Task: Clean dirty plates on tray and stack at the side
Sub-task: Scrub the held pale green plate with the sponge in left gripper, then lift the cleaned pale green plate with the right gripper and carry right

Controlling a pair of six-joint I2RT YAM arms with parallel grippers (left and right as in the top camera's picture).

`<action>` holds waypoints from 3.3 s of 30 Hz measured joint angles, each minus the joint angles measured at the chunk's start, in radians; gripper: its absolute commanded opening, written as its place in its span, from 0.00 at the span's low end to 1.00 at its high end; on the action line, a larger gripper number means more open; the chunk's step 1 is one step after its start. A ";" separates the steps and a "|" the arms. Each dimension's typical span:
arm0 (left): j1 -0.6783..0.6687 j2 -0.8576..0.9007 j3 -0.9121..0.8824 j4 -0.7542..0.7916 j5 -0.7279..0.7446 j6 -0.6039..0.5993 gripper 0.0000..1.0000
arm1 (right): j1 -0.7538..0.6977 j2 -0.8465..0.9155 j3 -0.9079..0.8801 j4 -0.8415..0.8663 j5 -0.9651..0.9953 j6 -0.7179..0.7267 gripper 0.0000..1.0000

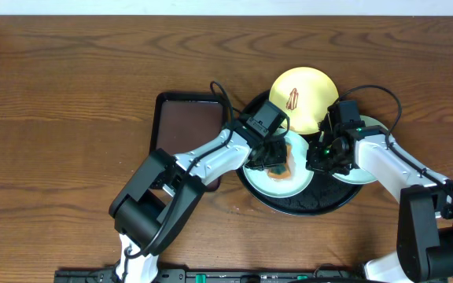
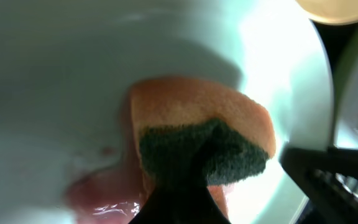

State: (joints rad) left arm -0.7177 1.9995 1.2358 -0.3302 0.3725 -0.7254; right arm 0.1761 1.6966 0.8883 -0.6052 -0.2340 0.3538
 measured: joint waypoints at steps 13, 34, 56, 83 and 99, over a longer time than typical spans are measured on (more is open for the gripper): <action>-0.003 0.000 0.095 -0.318 -0.454 0.087 0.07 | 0.012 0.000 0.000 0.008 -0.024 0.000 0.01; -0.025 0.028 0.109 -0.121 -0.131 -0.044 0.07 | 0.018 0.000 -0.001 0.000 -0.019 0.000 0.01; -0.074 0.030 0.195 -0.557 -0.759 0.095 0.08 | 0.019 0.000 -0.002 0.000 -0.073 -0.003 0.01; 0.511 -0.202 -0.016 -0.518 -0.346 0.355 0.56 | 0.018 0.000 -0.002 -0.007 -0.027 -0.003 0.03; 0.756 -0.724 -0.006 -0.692 -0.142 0.416 0.81 | 0.019 -0.002 0.016 -0.014 -0.020 -0.052 0.01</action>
State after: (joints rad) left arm 0.0387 1.2758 1.2293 -1.0225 0.2306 -0.3096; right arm 0.1947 1.6947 0.9039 -0.6193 -0.2539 0.3019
